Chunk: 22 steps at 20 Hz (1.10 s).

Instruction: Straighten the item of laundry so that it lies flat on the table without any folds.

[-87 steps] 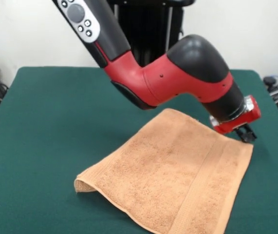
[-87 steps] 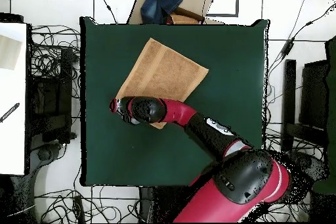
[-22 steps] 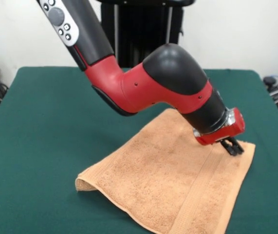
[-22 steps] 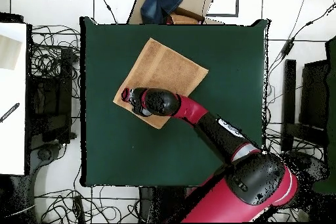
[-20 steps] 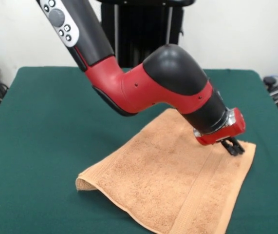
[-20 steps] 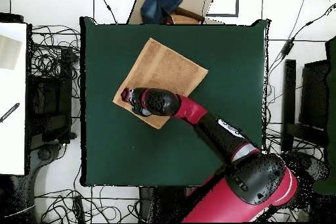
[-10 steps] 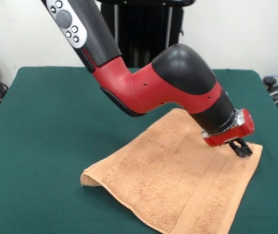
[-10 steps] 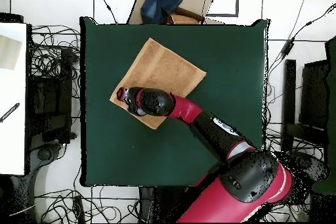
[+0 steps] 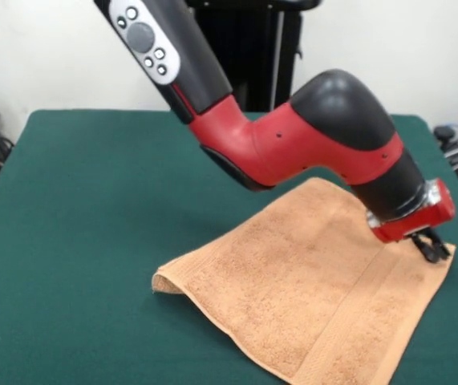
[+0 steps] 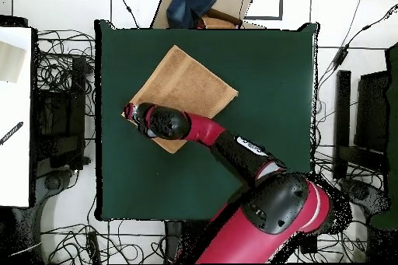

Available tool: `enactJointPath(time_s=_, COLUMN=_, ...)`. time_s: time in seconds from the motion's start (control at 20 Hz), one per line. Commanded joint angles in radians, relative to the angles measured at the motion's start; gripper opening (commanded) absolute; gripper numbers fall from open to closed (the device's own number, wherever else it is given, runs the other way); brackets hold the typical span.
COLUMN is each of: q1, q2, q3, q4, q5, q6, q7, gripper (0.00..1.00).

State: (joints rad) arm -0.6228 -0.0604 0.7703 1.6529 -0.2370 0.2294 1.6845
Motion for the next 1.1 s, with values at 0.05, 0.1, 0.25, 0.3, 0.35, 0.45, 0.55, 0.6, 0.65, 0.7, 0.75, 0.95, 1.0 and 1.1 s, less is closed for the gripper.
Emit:
enactJointPath(time_s=0.05, q1=0.048, q2=0.069, q3=0.037, q4=0.020, q5=0.060, q6=-0.034, q7=0.168, gripper=0.00)
enactJointPath(time_s=0.1, q1=0.047, q2=0.066, q3=0.037, q4=0.020, q5=0.064, q6=-0.029, q7=0.165, gripper=0.00)
enactJointPath(time_s=0.25, q1=0.047, q2=0.069, q3=0.035, q4=0.020, q5=0.068, q6=-0.027, q7=0.157, gripper=0.00)
enactJointPath(time_s=0.3, q1=0.046, q2=0.070, q3=0.034, q4=0.019, q5=0.069, q6=-0.023, q7=0.153, gripper=0.00)
enactJointPath(time_s=0.35, q1=0.044, q2=0.072, q3=0.033, q4=0.018, q5=0.069, q6=-0.020, q7=0.149, gripper=0.00)
enactJointPath(time_s=0.45, q1=0.041, q2=0.069, q3=0.033, q4=0.018, q5=0.073, q6=-0.011, q7=0.145, gripper=0.00)
enactJointPath(time_s=0.55, q1=0.045, q2=0.053, q3=0.027, q4=0.013, q5=0.079, q6=0.000, q7=0.146, gripper=0.00)
enactJointPath(time_s=0.6, q1=0.050, q2=0.043, q3=0.018, q4=0.005, q5=0.080, q6=0.001, q7=0.149, gripper=0.00)
enactJointPath(time_s=0.65, q1=0.057, q2=0.034, q3=0.003, q4=-0.007, q5=0.075, q6=-0.003, q7=0.148, gripper=0.00)
enactJointPath(time_s=0.7, q1=0.066, q2=0.019, q3=-0.015, q4=-0.021, q5=0.073, q6=0.004, q7=0.145, gripper=0.00)
enactJointPath(time_s=0.75, q1=0.089, q2=-0.017, q3=-0.052, q4=-0.037, q5=0.067, q6=0.007, q7=0.150, gripper=0.00)
enactJointPath(time_s=0.95, q1=0.226, q2=-0.225, q3=-0.262, q4=-0.126, q5=0.060, q6=0.137, q7=0.168, gripper=0.00)
enactJointPath(time_s=1.0, q1=0.256, q2=-0.263, q3=-0.310, q4=-0.152, q5=0.058, q6=0.180, q7=0.166, gripper=0.00)
enactJointPath(time_s=1.1, q1=0.310, q2=-0.316, q3=-0.394, q4=-0.209, q5=0.038, q6=0.243, q7=0.149, gripper=0.00)
